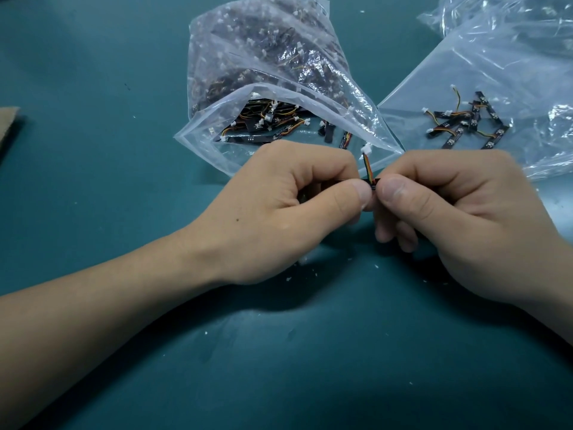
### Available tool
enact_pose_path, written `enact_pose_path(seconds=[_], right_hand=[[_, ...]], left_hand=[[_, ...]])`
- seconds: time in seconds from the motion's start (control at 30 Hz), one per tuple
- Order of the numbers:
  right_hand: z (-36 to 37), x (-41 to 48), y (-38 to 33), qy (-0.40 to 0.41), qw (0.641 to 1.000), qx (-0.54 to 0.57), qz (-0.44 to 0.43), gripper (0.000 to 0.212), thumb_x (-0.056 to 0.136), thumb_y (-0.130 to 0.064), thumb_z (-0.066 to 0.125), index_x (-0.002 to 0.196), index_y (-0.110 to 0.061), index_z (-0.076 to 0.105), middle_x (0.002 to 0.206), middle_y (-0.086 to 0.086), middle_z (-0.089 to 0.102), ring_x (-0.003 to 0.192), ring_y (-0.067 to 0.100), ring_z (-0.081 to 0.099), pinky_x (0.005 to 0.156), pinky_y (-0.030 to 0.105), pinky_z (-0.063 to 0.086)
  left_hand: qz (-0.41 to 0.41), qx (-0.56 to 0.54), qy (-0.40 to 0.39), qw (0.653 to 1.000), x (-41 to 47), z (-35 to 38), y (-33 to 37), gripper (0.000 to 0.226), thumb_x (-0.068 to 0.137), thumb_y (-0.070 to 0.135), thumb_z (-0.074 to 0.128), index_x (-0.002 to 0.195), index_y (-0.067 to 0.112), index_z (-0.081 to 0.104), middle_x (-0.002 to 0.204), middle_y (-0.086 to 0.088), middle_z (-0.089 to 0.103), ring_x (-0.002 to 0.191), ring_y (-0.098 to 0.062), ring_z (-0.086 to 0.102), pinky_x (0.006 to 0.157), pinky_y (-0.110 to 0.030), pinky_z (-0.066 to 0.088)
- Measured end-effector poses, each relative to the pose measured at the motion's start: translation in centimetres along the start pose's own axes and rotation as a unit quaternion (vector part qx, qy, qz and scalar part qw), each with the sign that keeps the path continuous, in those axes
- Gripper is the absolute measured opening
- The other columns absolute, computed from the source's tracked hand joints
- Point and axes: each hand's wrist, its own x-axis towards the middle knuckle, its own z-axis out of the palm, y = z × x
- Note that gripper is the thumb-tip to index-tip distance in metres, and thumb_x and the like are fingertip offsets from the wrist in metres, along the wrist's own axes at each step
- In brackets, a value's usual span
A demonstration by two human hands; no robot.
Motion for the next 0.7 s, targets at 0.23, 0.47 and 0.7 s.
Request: enact_pose_path(seconds=[0.23, 0.47, 0.7], right_hand=[[-0.10, -0.08, 0.06, -0.005, 1.000, 0.020, 0.023, 0.028, 0.096, -0.040, 0.055, 0.083, -0.023, 0.072, 0.066, 0.000, 0.070, 0.051, 0.016, 0.059, 0.049, 0.029, 0.048], [-0.18, -0.09, 0.17, 0.002, 1.000, 0.006, 0.027, 0.027, 0.096, -0.039, 0.055, 0.086, -0.021, 0.072, 0.067, 0.000, 0.070, 0.053, 0.021, 0.061, 0.047, 0.038, 0.049], [-0.11, -0.02, 0.18, 0.005, 1.000, 0.011, 0.017, 0.027, 0.097, -0.040, 0.055, 0.086, -0.021, 0.072, 0.065, -0.001, 0.069, 0.051, 0.020, 0.060, 0.046, 0.035, 0.048]], left_hand=[[0.001, 0.016, 0.007, 1.000, 0.00, 0.11, -0.05, 0.033, 0.097, 0.019, 0.056, 0.069, 0.004, 0.062, 0.059, -0.014, 0.053, 0.056, -0.025, 0.046, 0.053, -0.035, 0.037], [-0.001, 0.016, 0.002, 1.000, 0.07, 0.10, 0.02, 0.030, 0.097, 0.018, 0.057, 0.068, 0.013, 0.064, 0.059, -0.009, 0.055, 0.057, -0.024, 0.050, 0.054, -0.035, 0.040], [0.007, 0.009, 0.003, 1.000, -0.06, -0.06, 0.09, 0.030, 0.097, 0.013, 0.053, 0.069, 0.011, 0.063, 0.059, -0.010, 0.055, 0.057, -0.026, 0.050, 0.055, -0.034, 0.040]])
